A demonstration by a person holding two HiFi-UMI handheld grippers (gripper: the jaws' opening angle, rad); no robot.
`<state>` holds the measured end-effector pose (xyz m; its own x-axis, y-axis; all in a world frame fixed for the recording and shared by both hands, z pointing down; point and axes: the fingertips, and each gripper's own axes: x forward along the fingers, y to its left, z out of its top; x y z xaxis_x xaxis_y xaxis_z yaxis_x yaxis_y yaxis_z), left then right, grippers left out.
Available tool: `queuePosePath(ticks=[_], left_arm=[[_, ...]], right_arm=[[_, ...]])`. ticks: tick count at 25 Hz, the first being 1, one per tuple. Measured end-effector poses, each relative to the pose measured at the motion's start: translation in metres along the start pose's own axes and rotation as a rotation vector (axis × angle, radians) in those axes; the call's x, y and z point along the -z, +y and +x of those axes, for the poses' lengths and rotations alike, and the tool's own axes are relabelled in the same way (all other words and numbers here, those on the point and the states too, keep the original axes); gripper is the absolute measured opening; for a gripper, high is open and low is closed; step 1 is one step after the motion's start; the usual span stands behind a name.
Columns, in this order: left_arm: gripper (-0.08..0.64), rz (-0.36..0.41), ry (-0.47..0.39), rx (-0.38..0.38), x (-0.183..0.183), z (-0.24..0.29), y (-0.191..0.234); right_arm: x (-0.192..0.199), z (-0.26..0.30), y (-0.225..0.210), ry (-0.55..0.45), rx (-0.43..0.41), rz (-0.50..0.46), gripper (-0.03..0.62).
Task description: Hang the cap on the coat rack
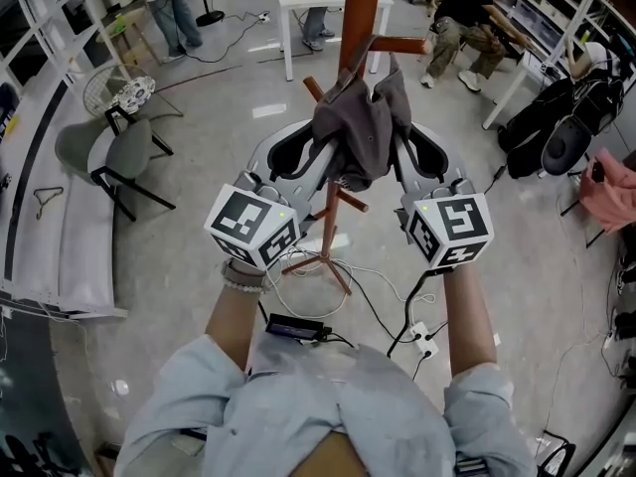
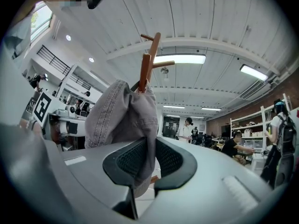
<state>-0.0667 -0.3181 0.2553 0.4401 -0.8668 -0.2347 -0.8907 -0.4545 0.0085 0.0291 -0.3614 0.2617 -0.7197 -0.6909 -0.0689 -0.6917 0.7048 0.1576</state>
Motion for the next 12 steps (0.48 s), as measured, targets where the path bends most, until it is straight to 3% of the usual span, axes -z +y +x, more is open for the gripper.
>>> queuePosePath(ticks=[12], left_arm=[[0.156, 0.035, 0.010, 0.016, -0.016, -0.015, -0.003]], right_arm=[[-0.017, -0.016, -0.005, -0.049, 0.077, 0.039, 0.103]])
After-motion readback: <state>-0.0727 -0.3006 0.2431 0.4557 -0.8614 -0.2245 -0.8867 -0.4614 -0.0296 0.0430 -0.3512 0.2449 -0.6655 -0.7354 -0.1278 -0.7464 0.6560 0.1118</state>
